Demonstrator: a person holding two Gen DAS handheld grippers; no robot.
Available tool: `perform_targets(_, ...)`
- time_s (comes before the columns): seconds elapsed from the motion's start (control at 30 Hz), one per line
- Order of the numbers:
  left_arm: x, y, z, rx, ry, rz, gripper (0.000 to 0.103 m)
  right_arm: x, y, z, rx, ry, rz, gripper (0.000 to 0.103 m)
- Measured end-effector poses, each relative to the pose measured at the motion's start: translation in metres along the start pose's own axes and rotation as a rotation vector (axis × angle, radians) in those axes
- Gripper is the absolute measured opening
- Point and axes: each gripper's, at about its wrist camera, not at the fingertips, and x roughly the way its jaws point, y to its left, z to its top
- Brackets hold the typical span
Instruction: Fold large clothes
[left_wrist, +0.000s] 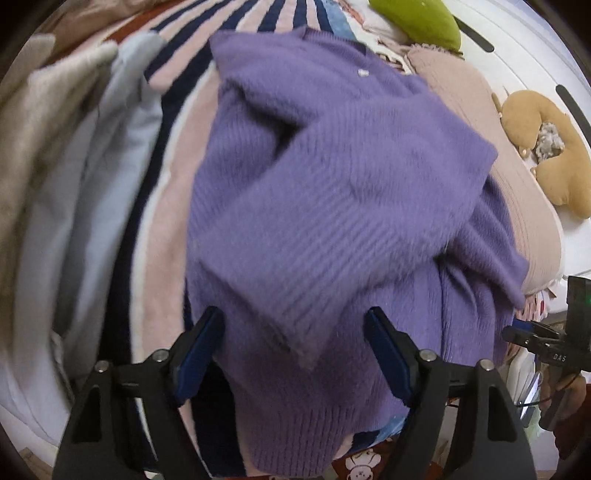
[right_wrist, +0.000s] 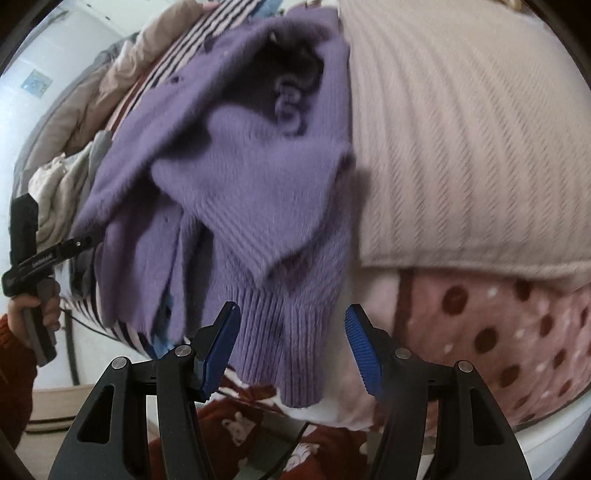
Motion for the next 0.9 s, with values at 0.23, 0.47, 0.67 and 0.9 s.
perform_targets(0.23,0.014,0.005,-0.011,-0.058,0.045,-0.053,0.037,0.015,0.007,0.002,-0.024,0.055,0.025,0.027)
perform_targets(0.47,0.010,-0.007,-0.012,-0.003,0.052,-0.036,0.023,0.003,0.019,0.009,-0.060,0.053,0.029,0.006)
perform_targets(0.67,-0.005,0.023,-0.016,-0.088,0.018,0.064,0.075,0.000,0.011,0.013,-0.057,0.061,0.035,0.006)
perform_targets(0.9,0.009,0.037,-0.035,-0.167,0.068,0.019,0.078,0.012,0.013,0.012,-0.038,0.084,0.054,0.007)
